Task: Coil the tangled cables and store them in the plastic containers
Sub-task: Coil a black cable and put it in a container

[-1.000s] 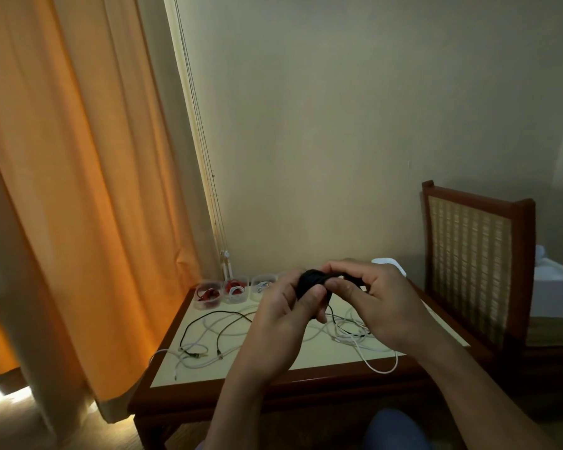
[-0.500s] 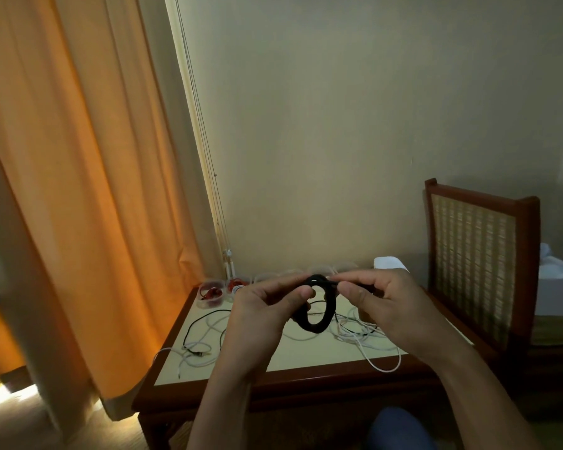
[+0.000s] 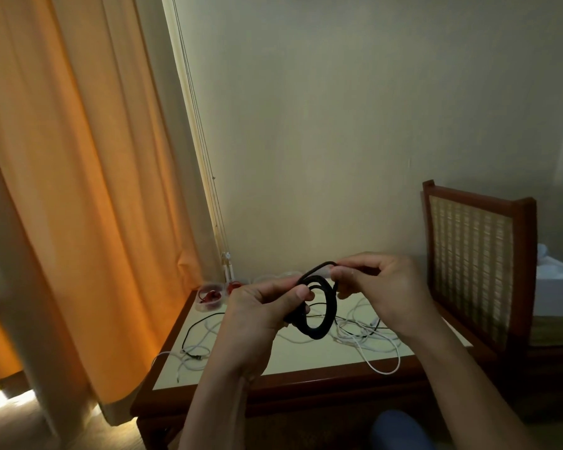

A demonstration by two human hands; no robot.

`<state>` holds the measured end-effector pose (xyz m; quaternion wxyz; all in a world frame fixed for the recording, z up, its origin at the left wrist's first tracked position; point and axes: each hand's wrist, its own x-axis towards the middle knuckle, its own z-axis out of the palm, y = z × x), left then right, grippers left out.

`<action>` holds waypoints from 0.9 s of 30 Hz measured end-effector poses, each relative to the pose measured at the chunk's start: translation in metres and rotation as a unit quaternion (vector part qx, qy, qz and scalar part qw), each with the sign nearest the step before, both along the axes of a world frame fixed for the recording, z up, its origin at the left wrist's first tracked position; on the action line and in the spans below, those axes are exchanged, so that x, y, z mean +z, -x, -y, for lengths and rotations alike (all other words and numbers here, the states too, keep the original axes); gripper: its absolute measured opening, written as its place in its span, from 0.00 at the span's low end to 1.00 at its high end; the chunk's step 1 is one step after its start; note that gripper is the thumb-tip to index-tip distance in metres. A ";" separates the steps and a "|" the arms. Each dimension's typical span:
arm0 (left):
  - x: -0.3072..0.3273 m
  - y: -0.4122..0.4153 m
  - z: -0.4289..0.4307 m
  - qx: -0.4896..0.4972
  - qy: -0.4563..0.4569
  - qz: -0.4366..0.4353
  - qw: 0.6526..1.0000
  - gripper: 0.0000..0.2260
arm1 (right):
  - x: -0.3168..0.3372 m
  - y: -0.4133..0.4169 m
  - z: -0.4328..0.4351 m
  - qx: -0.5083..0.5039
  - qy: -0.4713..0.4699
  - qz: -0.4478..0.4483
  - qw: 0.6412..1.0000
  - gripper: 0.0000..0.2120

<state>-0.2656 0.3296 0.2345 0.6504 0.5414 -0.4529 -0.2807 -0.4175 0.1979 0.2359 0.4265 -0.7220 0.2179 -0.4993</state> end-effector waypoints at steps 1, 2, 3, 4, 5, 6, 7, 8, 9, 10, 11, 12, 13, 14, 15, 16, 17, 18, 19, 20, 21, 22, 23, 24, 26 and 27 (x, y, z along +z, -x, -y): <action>0.000 0.000 0.000 -0.005 0.000 0.001 1.000 0.13 | 0.000 -0.001 -0.002 0.031 -0.051 0.029 0.998 0.05; 0.001 0.000 0.000 -0.009 0.000 0.002 1.000 0.13 | 0.000 -0.003 -0.004 0.065 -0.096 0.056 0.992 0.05; 0.001 0.000 0.000 -0.012 0.001 0.001 1.000 0.13 | 0.000 -0.004 -0.006 0.097 -0.132 0.079 0.983 0.06; 0.001 -0.001 0.000 -0.013 0.002 -0.002 1.000 0.13 | -0.001 -0.005 -0.008 0.124 -0.160 0.095 0.975 0.07; 0.000 -0.001 0.000 -0.011 0.002 -0.006 1.000 0.13 | -0.002 -0.007 -0.009 0.145 -0.179 0.106 0.967 0.09; 0.000 -0.002 0.000 -0.007 0.002 -0.009 1.000 0.14 | -0.004 -0.007 -0.010 0.160 -0.194 0.113 0.961 0.10; 0.000 -0.003 0.000 -0.003 0.001 -0.010 1.000 0.15 | -0.005 -0.008 -0.011 0.174 -0.206 0.116 0.956 0.12; 0.000 -0.003 0.000 0.001 0.000 -0.009 1.000 0.16 | -0.007 -0.009 -0.012 0.189 -0.218 0.118 0.950 0.12; 0.000 -0.003 0.000 0.005 -0.001 -0.007 1.000 0.16 | -0.009 -0.009 -0.013 0.205 -0.230 0.120 0.944 0.12; 0.000 -0.002 0.000 0.008 -0.001 -0.003 1.000 0.17 | -0.011 -0.010 -0.014 0.219 -0.241 0.121 0.938 0.12; 0.000 -0.002 0.001 0.011 0.000 0.001 1.000 0.17 | -0.013 -0.010 -0.014 0.229 -0.250 0.120 0.933 0.13; 0.000 -0.002 0.001 0.015 0.002 0.003 1.000 0.16 | -0.014 -0.011 -0.015 0.237 -0.255 0.117 0.930 0.13; -0.001 -0.002 0.002 0.018 0.008 0.002 1.000 0.15 | -0.015 -0.011 -0.017 0.244 -0.257 0.113 0.928 0.12; -0.001 -0.001 0.003 0.023 0.016 -0.002 1.000 0.12 | -0.016 -0.011 -0.019 0.251 -0.254 0.107 0.928 0.12; -0.001 0.000 0.003 0.029 0.023 -0.005 0.999 0.10 | -0.017 -0.011 -0.021 0.253 -0.250 0.100 0.929 0.12; -0.001 0.000 0.004 0.038 0.026 -0.004 0.999 0.08 | -0.018 -0.011 -0.023 0.250 -0.244 0.092 0.933 0.13; -0.002 0.001 0.004 0.045 0.027 0.000 0.999 0.07 | -0.018 -0.010 -0.026 0.244 -0.237 0.085 0.937 0.14; -0.002 0.001 0.005 0.050 0.028 0.006 0.998 0.07 | -0.018 -0.010 -0.028 0.237 -0.232 0.081 0.940 0.15; -0.002 0.002 0.005 0.055 0.030 0.010 0.998 0.07 | -0.019 -0.009 -0.030 0.230 -0.221 0.075 0.945 0.15; -0.002 0.002 0.006 0.058 0.034 0.013 0.998 0.06 | -0.019 -0.008 -0.033 0.222 -0.201 0.064 0.952 0.16; -0.002 0.002 0.006 0.060 0.038 0.014 0.997 0.06 | -0.019 -0.008 -0.036 0.214 -0.175 0.045 0.960 0.17; -0.001 0.003 0.007 0.061 0.041 0.013 0.997 0.06 | -0.020 -0.008 -0.040 0.203 -0.146 0.021 0.968 0.16; 0.000 0.003 0.007 0.062 0.042 0.011 0.997 0.07 | -0.020 -0.008 -0.043 0.183 -0.120 -0.003 0.976 0.14; 0.000 0.003 0.008 0.064 0.041 0.010 0.997 0.07 | -0.019 -0.010 -0.046 0.146 -0.098 -0.025 0.984 0.12; 0.000 0.003 0.008 0.071 0.041 0.008 0.997 0.07 | -0.019 -0.012 -0.047 0.059 -0.041 -0.064 0.995 0.11; 0.000 0.002 0.008 0.074 0.040 0.011 0.996 0.07 | -0.018 -0.013 -0.047 0.024 -0.003 -0.080 0.997 0.12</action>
